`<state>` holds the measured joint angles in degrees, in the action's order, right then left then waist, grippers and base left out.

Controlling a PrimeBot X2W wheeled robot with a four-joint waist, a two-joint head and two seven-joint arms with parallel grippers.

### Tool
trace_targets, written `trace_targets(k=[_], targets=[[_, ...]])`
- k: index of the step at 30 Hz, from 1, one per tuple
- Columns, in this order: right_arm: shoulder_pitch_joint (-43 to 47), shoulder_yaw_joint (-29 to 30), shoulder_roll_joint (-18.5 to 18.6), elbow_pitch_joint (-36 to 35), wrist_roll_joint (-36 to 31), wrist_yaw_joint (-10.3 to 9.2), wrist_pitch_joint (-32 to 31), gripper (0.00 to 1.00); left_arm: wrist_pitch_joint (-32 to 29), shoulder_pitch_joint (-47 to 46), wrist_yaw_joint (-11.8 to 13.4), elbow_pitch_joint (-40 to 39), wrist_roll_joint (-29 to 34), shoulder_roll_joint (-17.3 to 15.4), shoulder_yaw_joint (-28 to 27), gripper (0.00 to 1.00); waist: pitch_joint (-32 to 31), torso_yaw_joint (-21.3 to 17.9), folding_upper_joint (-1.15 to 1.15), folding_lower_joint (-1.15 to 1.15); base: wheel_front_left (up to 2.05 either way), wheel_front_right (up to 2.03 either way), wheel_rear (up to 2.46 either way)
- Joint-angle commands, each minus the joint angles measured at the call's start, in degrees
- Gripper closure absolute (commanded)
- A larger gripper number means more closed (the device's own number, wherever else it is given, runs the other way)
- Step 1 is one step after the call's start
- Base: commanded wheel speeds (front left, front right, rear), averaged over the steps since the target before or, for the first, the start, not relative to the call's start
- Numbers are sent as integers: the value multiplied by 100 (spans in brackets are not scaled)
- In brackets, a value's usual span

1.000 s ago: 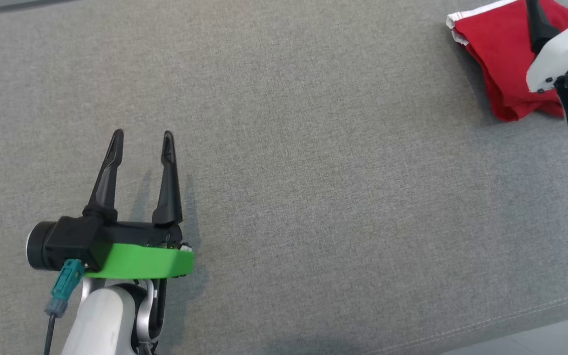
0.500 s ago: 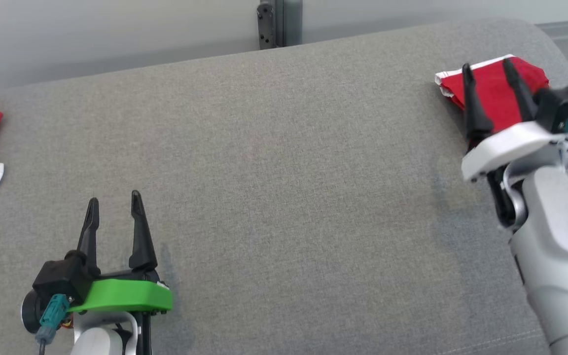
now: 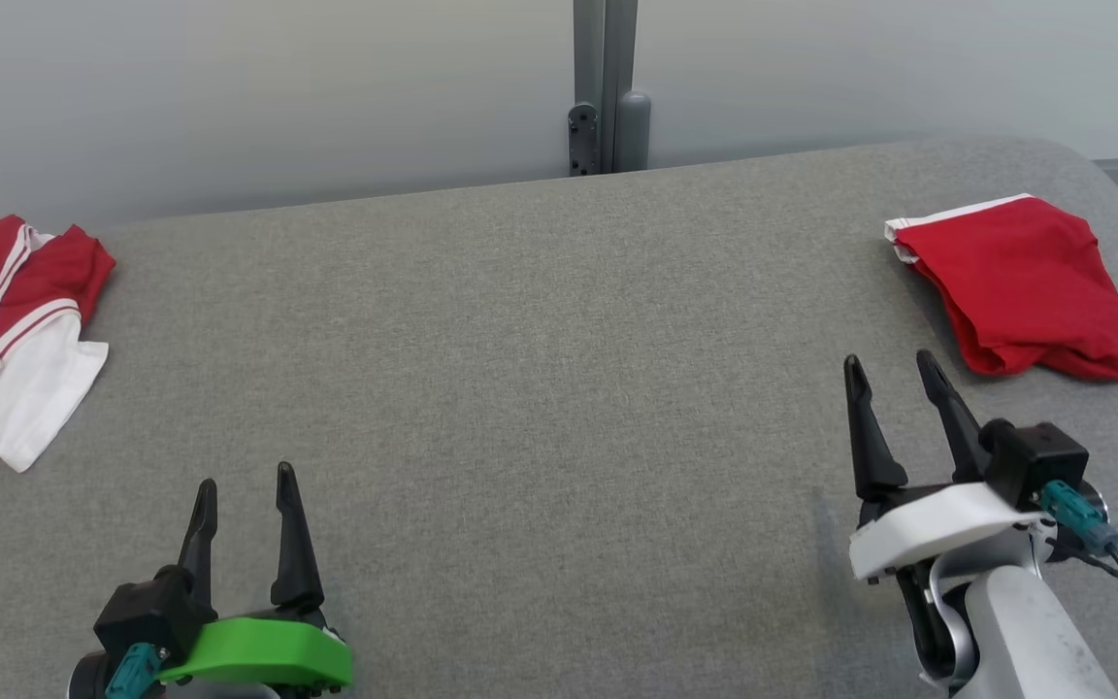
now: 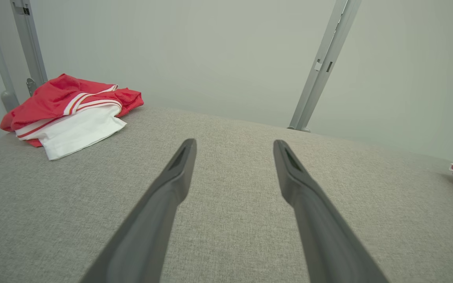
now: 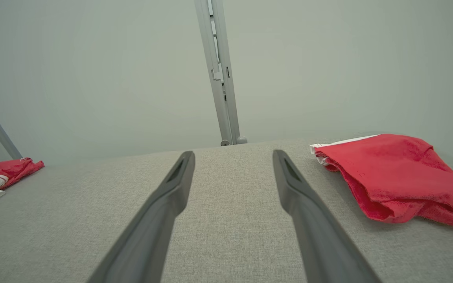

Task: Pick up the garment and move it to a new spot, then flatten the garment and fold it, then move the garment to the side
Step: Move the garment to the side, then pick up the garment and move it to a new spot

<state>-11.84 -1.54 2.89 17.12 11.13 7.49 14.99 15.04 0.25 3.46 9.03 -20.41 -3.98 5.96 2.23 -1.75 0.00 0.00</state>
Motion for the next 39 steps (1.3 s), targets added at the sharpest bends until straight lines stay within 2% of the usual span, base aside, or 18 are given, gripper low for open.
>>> trace_targets(k=[1,12,29,35,39], targets=[[159,-33,7,-64,139,0,3,0,16,68,-31,19,79,20,-19,0,-68,61,0,0,0,0,0],[527,-300,5,-186,324,0,14,0,16,106,-86,175,128,78,31,0,-146,53,0,0,0,0,0],[641,-244,4,-145,280,0,19,0,11,165,-123,241,162,103,83,0,-255,108,0,0,0,0,0],[679,-245,4,-145,278,0,19,0,11,182,-124,249,173,105,115,0,-296,211,0,0,0,0,0],[704,-259,5,-182,262,0,6,0,10,140,-111,239,175,104,158,0,-329,453,0,0,0,0,0]])
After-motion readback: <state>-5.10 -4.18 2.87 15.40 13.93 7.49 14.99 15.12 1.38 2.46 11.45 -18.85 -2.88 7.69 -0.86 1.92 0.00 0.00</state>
